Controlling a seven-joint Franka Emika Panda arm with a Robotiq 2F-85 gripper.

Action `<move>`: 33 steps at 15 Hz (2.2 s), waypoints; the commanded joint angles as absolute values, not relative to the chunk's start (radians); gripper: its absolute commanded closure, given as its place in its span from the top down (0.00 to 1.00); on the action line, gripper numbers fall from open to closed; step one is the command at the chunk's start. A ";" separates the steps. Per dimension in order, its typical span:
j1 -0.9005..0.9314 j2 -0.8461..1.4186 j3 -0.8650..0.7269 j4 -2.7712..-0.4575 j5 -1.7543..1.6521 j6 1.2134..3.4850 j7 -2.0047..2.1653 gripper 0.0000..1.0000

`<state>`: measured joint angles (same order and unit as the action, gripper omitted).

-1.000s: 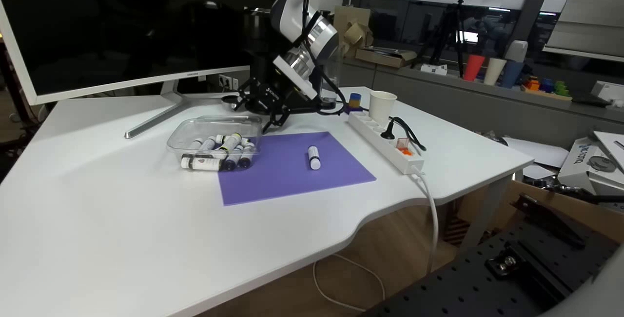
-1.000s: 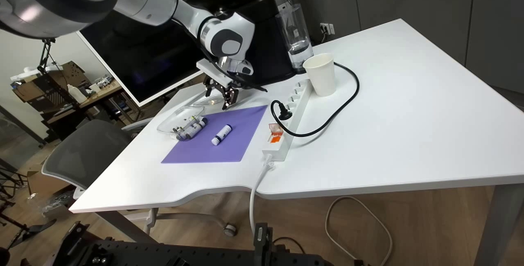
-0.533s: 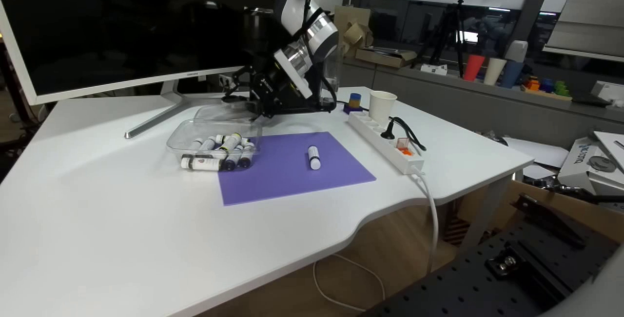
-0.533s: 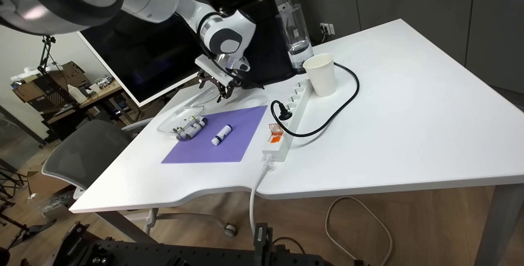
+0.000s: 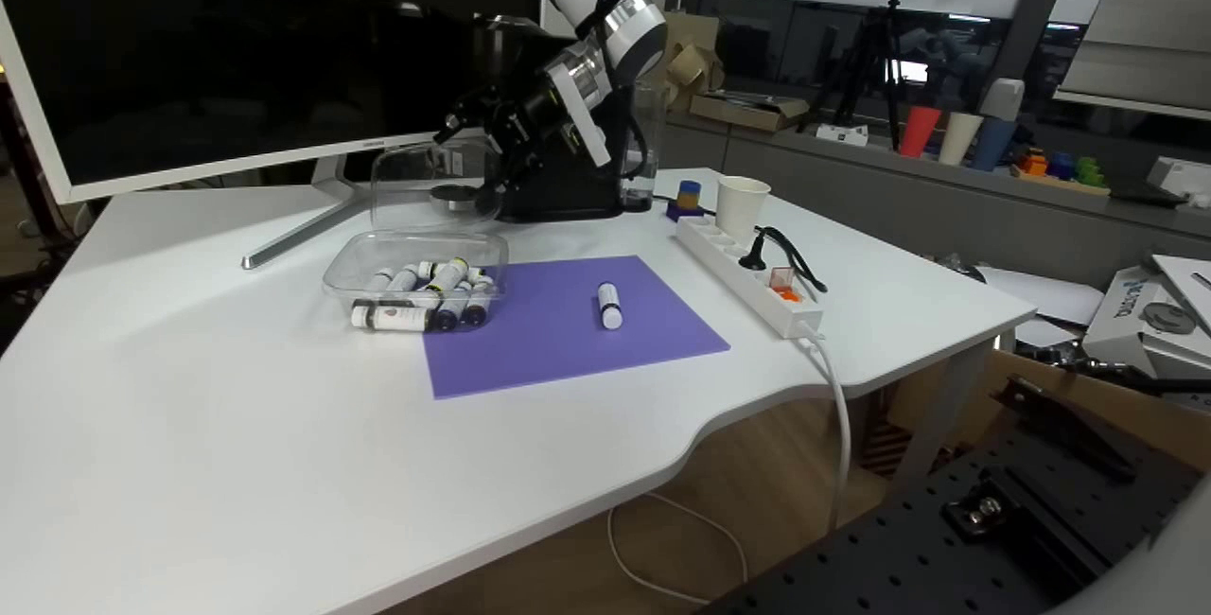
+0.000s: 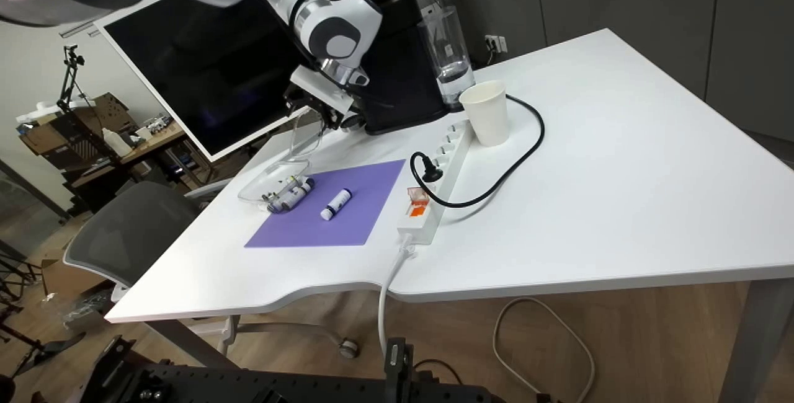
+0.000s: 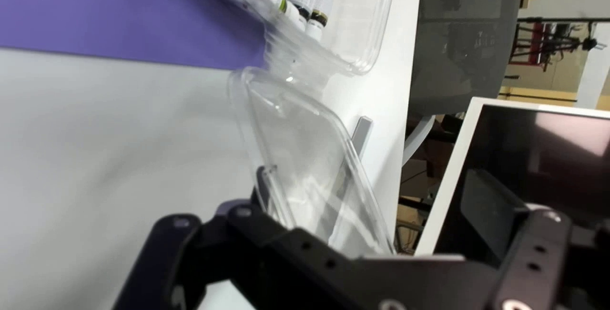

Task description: Close the lid on the clear container

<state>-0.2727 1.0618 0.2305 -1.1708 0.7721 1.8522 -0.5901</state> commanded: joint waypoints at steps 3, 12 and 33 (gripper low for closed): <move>-0.283 0.955 0.220 -1.258 0.761 1.717 -0.693 1.00; -0.218 0.851 0.169 -1.324 0.662 1.532 -0.726 1.00; -0.045 0.520 0.155 -1.706 0.176 1.731 -0.876 1.00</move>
